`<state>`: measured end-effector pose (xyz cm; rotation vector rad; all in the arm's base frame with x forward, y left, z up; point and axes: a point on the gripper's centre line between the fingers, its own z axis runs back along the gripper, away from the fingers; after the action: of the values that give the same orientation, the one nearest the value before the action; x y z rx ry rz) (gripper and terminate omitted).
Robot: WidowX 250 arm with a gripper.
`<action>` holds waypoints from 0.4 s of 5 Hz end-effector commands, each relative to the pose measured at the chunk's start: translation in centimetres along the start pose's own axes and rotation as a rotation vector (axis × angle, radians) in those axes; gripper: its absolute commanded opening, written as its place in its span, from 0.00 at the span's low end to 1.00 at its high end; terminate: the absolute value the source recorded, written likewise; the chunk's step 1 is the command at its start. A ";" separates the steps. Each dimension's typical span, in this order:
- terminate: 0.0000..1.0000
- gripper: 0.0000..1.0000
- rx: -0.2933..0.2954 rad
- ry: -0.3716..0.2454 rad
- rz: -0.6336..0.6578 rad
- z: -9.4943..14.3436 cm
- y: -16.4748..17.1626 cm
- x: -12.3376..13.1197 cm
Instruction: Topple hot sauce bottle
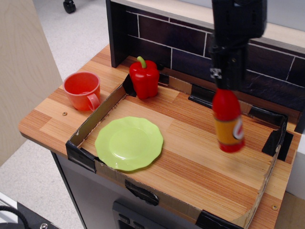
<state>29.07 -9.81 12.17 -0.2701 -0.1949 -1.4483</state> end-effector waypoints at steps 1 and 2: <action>0.00 0.00 0.043 -0.176 -0.028 0.4 1.8 1.7; 0.00 0.00 0.096 -0.268 -0.098 -1.2 2.6 0.9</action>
<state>30.58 -10.24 9.09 -0.3963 -0.4555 -1.4809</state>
